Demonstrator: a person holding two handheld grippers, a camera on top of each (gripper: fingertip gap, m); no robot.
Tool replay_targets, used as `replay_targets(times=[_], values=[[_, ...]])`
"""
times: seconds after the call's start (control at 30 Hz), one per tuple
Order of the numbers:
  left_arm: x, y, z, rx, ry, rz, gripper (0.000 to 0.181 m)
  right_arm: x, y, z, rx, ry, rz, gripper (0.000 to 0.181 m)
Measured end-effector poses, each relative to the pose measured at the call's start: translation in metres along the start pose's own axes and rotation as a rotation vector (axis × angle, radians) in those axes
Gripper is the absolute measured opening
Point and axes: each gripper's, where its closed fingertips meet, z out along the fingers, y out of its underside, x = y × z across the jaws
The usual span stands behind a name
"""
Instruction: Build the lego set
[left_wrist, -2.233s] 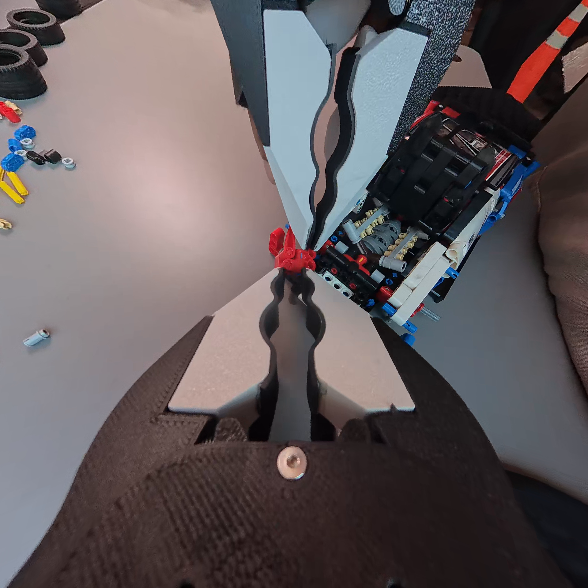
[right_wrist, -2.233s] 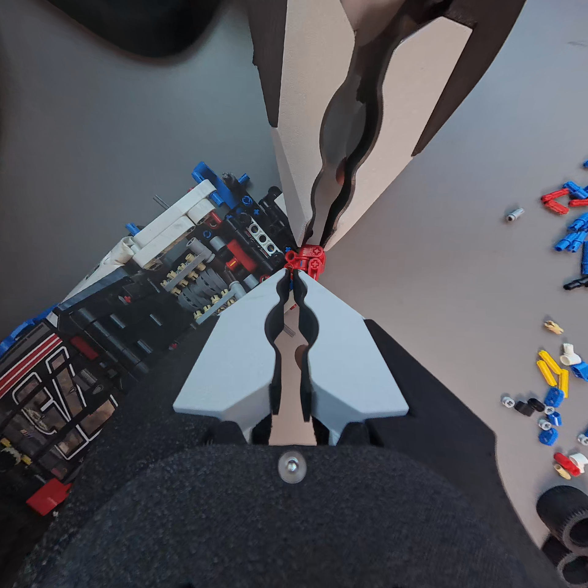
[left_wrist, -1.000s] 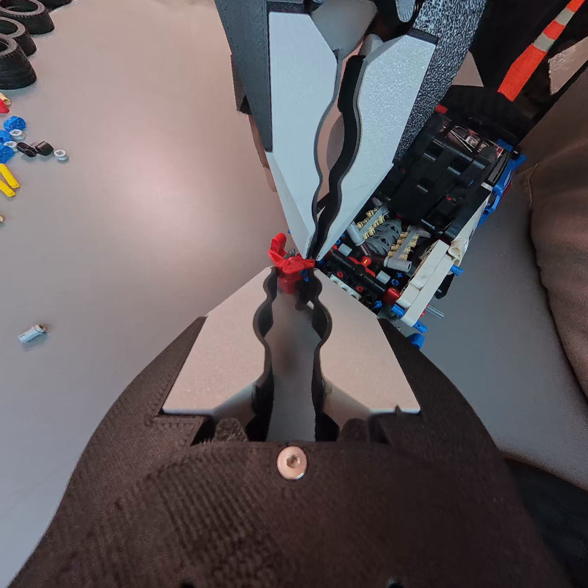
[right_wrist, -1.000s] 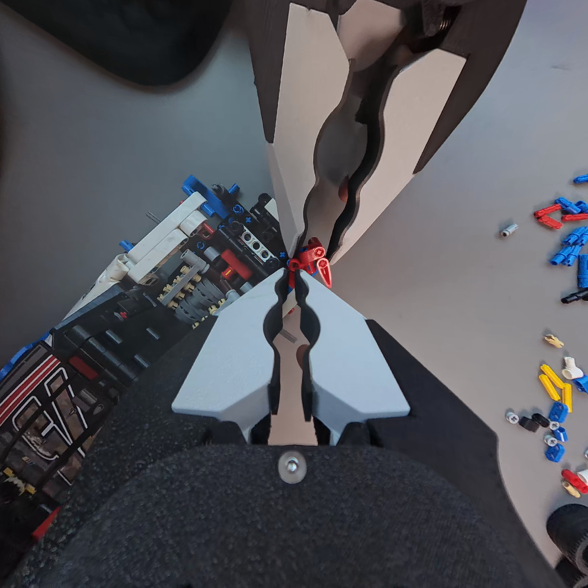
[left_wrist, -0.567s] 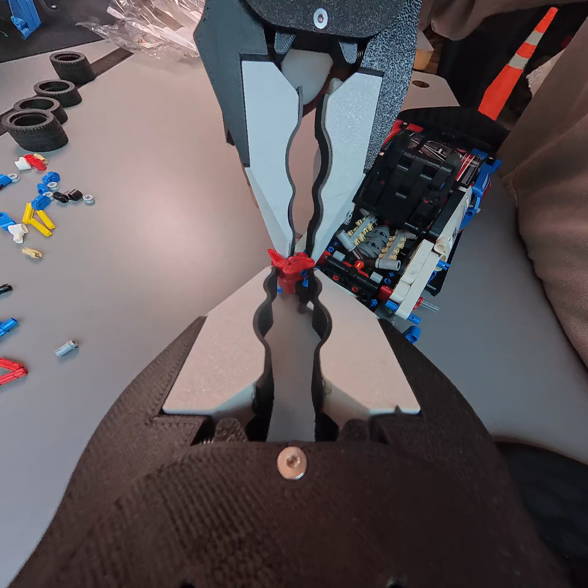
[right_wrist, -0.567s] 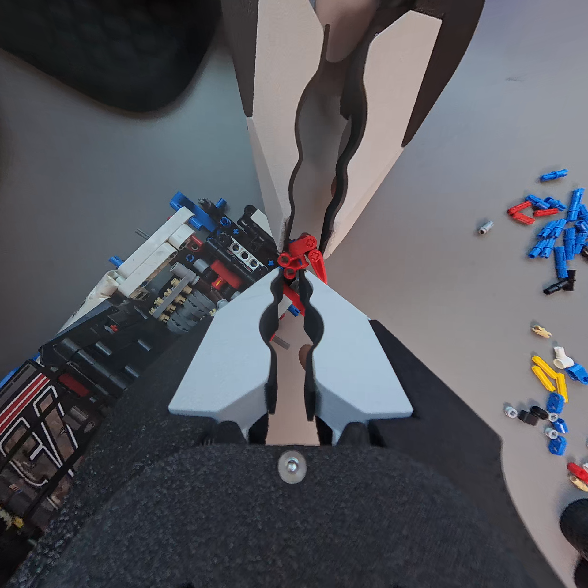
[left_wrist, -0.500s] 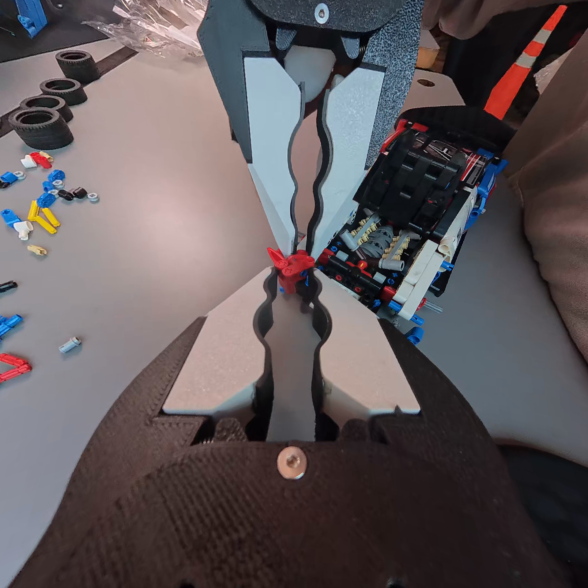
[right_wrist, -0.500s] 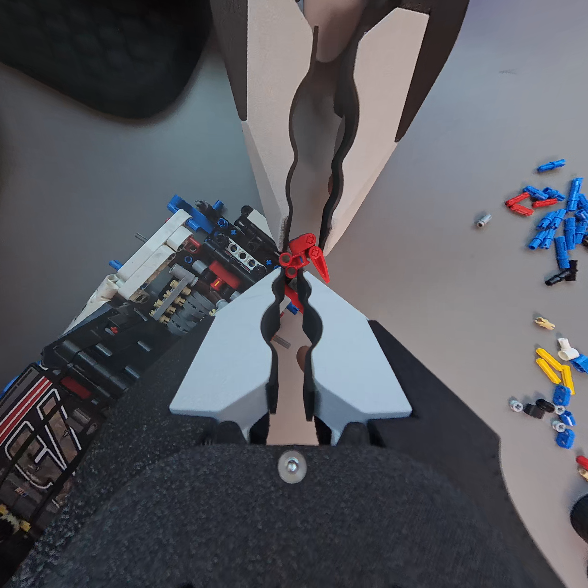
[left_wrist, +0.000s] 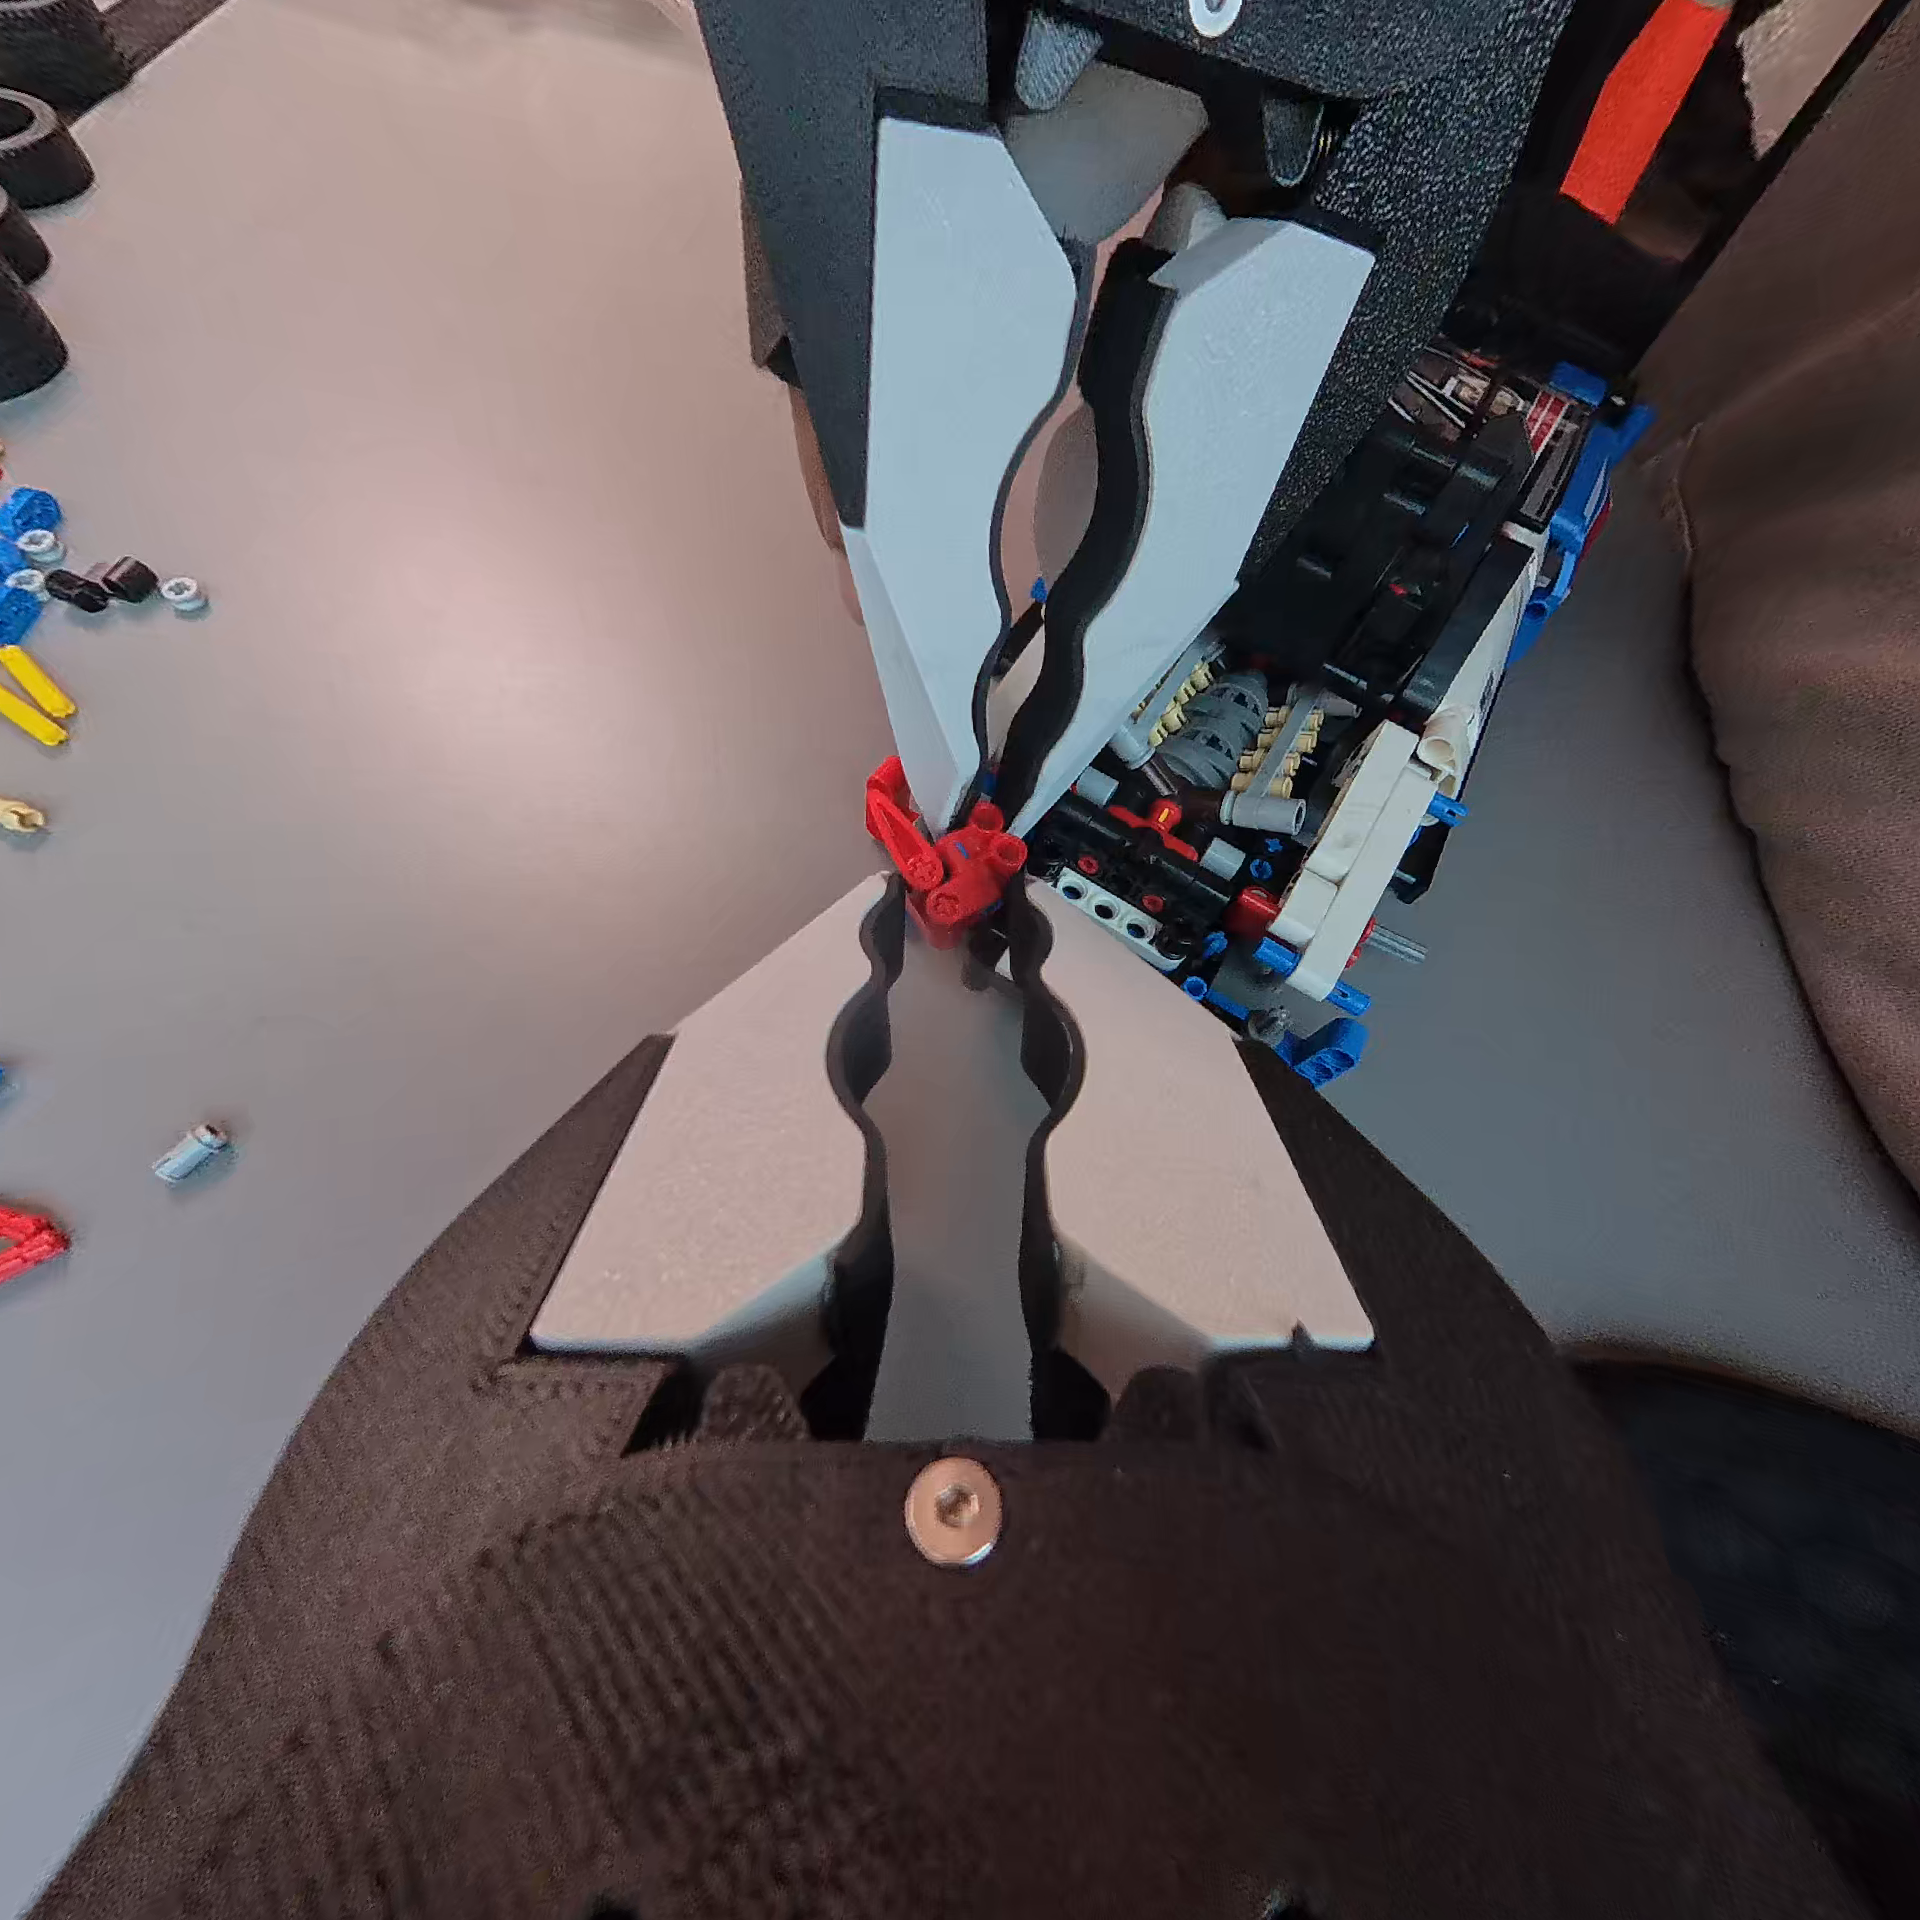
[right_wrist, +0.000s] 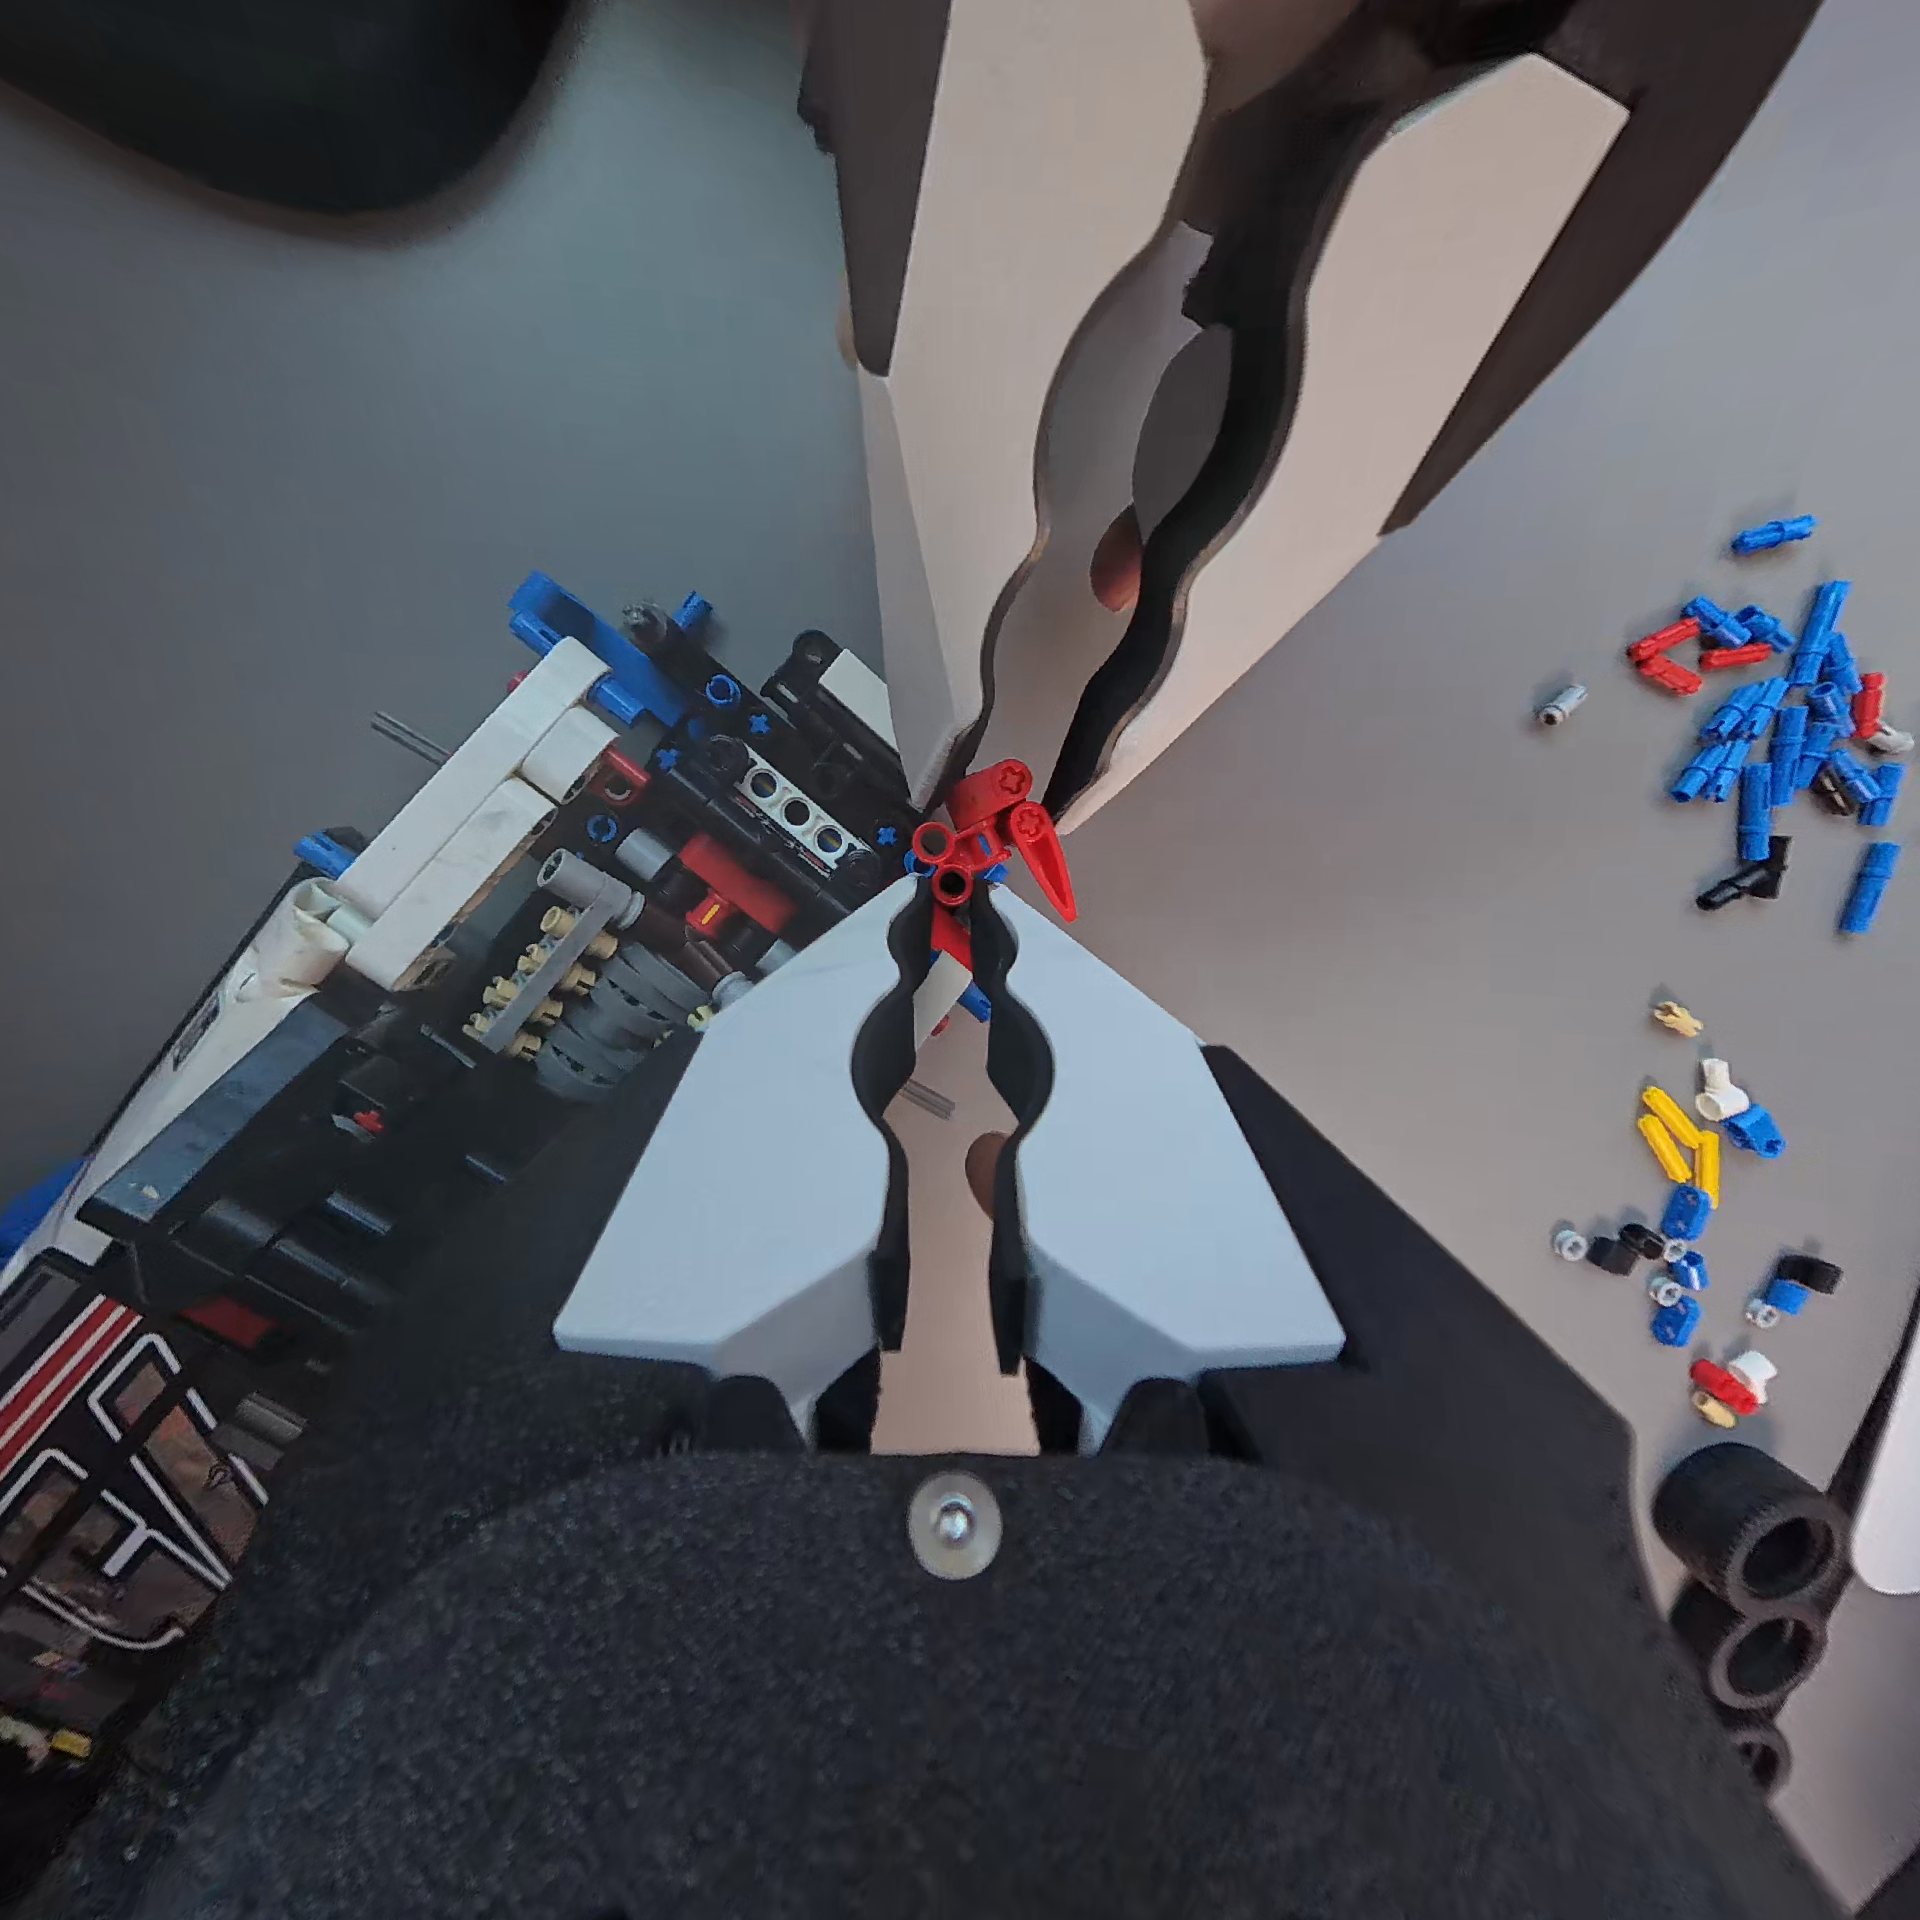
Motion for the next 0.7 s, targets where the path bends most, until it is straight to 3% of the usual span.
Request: replay_targets(times=[0.23,0.47,0.7], values=[[-0.006,0.003,0.007,-0.062,-0.019,-0.033,0.017,0.004,0.005,0.001,0.008,-0.060,-0.093,0.004],[-0.005,0.002,0.012,-0.092,-0.099,-0.049,0.016,0.002,0.003,-0.007,0.052,-0.141,-0.023,0.008],[-0.007,0.006,0.012,-0.135,-0.151,-0.040,0.016,0.002,0.006,-0.001,0.060,-0.125,-0.045,0.005]])
